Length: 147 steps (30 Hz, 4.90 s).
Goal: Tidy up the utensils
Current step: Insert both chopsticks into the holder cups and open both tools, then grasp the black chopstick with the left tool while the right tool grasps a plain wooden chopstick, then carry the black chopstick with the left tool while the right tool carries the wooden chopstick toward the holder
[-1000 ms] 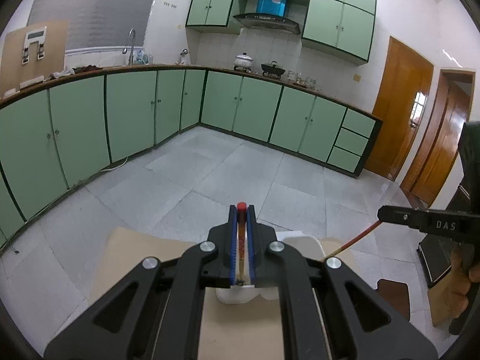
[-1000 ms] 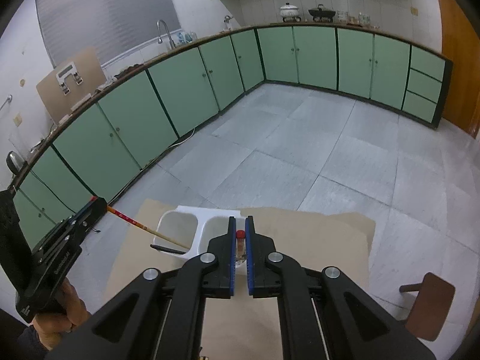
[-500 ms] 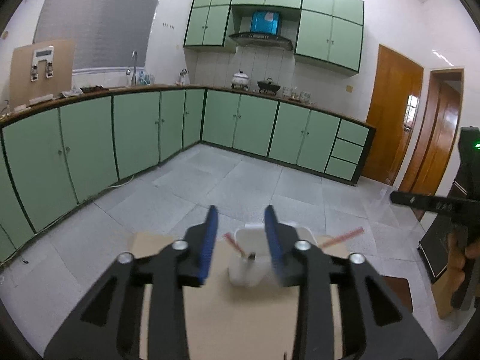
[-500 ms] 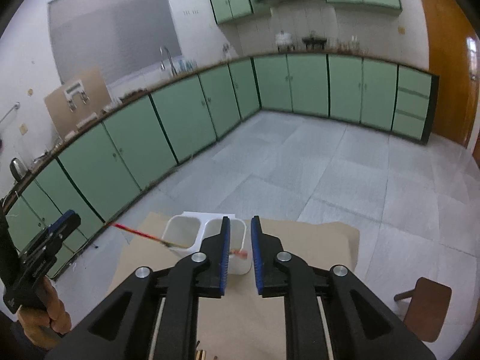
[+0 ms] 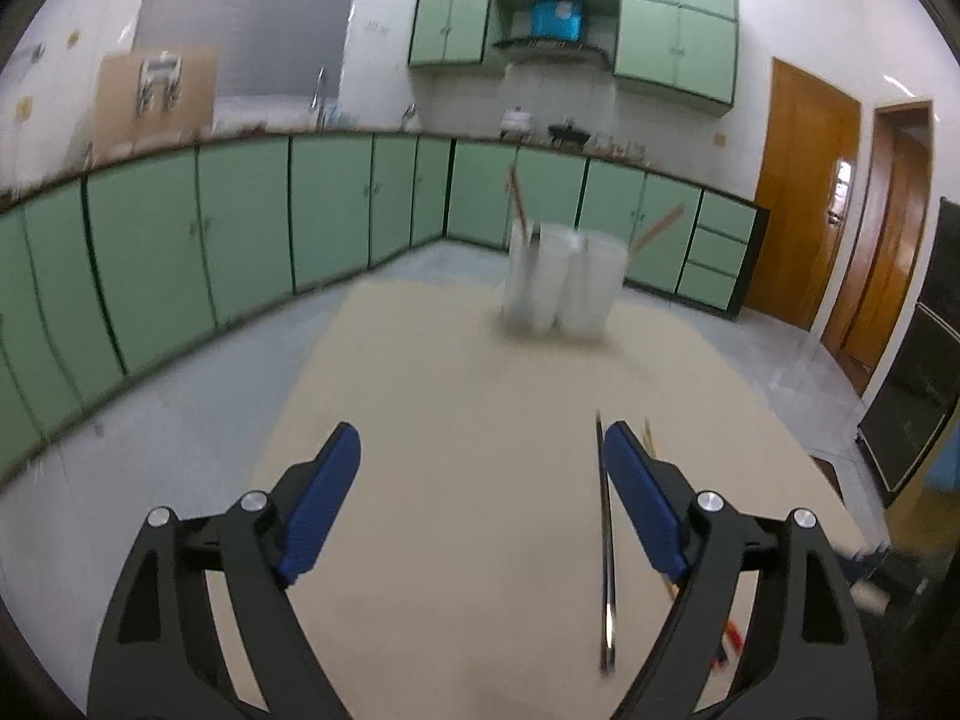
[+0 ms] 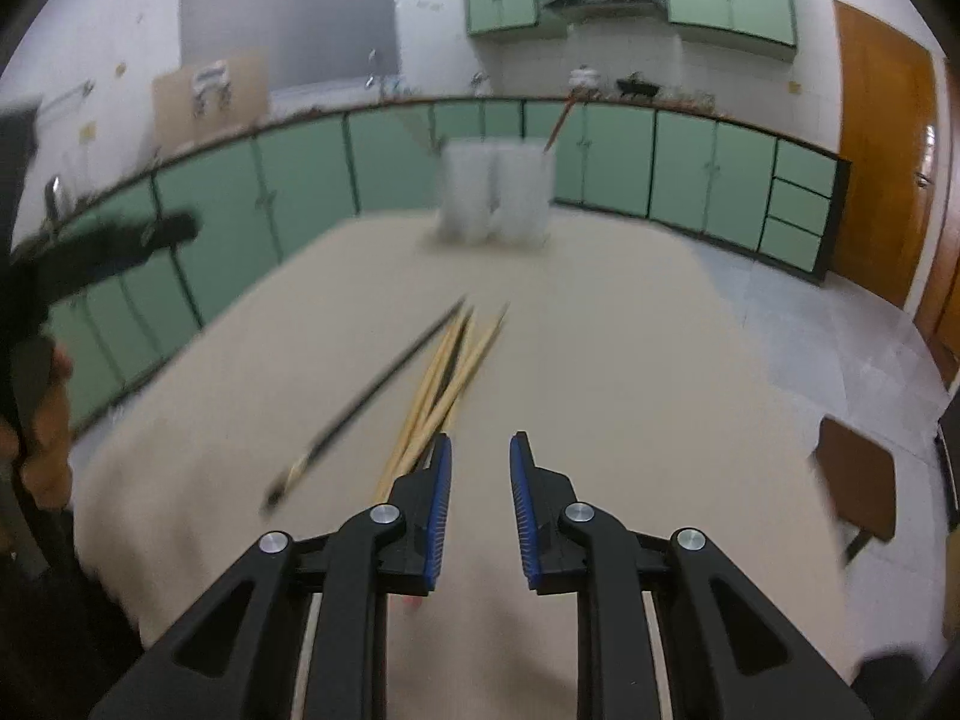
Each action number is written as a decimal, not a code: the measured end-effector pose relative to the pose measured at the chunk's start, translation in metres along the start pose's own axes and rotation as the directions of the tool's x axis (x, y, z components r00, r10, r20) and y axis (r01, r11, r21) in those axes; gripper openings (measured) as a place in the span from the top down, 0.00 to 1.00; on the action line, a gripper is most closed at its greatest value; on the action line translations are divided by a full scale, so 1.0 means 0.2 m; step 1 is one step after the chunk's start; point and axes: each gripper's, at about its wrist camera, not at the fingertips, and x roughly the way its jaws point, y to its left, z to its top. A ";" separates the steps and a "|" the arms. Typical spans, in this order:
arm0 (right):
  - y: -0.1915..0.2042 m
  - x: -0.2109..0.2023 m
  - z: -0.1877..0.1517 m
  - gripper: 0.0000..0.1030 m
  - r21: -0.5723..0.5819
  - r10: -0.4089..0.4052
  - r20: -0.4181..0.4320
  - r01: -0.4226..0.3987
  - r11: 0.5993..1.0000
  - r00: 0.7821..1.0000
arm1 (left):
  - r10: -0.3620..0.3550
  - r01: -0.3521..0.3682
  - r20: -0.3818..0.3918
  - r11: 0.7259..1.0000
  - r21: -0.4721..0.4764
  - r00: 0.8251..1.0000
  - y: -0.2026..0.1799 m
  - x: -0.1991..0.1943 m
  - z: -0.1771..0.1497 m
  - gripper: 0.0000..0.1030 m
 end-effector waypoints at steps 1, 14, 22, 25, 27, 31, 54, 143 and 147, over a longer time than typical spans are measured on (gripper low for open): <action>0.07 0.00 -0.06 0.81 -0.028 0.009 -0.009 -0.009 1.000 1.000 | 0.011 -0.011 -0.008 1.000 -0.002 1.000 0.00 -0.02 -0.05 0.21; 0.24 0.09 -0.19 0.84 -0.101 0.023 -0.062 -0.029 0.994 0.998 | 0.040 -0.042 -0.025 0.998 -0.053 0.999 0.02 -0.13 -0.23 0.21; 0.07 0.01 -0.14 0.92 -0.017 0.036 -0.037 -0.037 0.999 0.999 | -0.003 0.002 -0.097 1.000 -0.006 0.995 -0.09 -0.05 -0.35 0.22; -0.01 0.00 -0.12 0.94 0.010 0.029 -0.027 -0.029 1.000 0.999 | -0.028 0.032 -0.131 0.999 0.026 0.991 -0.16 -0.01 -0.41 0.26; -0.08 0.00 -0.13 0.95 0.031 0.011 -0.028 -0.010 0.999 1.000 | -0.042 0.050 -0.154 0.998 0.045 0.987 -0.20 0.03 -0.44 0.29; -0.20 0.05 -0.17 0.95 0.052 -0.010 -0.064 0.014 0.999 0.998 | -0.050 0.069 -0.194 0.993 0.094 0.980 -0.28 0.11 -0.50 0.35; -0.18 0.00 -0.18 0.82 0.013 0.054 -0.019 -0.053 0.998 0.998 | 0.018 -0.004 -0.148 0.995 0.098 0.989 -0.33 0.11 -0.55 0.94; -0.32 -0.40 1.58 0.93 -0.155 0.146 -0.117 -0.164 0.974 0.982 | -0.149 0.144 0.029 0.980 0.140 0.988 -0.40 -0.17 1.15 0.94; -0.35 -0.37 1.67 0.93 -0.146 0.136 -0.108 -0.151 0.978 0.985 | -0.146 0.135 0.063 0.980 0.148 0.987 -0.42 -0.14 1.23 0.94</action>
